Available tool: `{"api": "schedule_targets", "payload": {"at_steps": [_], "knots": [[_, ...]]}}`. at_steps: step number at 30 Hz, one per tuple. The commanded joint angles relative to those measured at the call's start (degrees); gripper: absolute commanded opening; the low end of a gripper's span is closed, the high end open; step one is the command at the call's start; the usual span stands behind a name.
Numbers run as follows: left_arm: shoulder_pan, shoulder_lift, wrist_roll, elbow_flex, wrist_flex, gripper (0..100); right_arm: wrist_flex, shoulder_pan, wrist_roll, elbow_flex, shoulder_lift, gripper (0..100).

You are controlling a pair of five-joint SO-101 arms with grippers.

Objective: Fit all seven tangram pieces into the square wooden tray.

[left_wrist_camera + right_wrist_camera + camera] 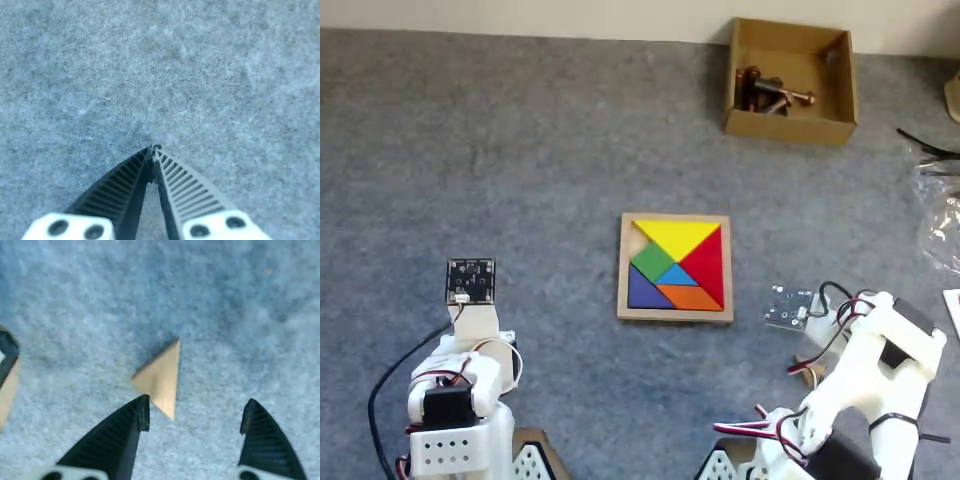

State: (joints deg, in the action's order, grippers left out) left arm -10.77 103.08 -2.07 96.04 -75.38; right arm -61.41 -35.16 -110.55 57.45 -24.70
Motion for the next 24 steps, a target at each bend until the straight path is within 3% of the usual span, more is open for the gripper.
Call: {"api": "schedule_targets", "payload": {"at_steps": [1,13,19,24], "knots": [[-0.48,-0.40,-0.09,1.19,-0.44,0,0.75,1.71,-0.44,3.03,-2.07,27.5],[-0.48,-0.40,-0.09,1.19,-0.44,0,0.66,1.98,-0.09,4.79,-2.07,27.3],[-0.48,-0.40,-0.09,1.19,-0.44,0,0.40,1.89,0.00,5.14,-2.07,19.5],[-0.48,-0.40,-0.09,1.19,-0.44,0,0.75,2.15,4.31,6.81,-2.07,19.5]]}}
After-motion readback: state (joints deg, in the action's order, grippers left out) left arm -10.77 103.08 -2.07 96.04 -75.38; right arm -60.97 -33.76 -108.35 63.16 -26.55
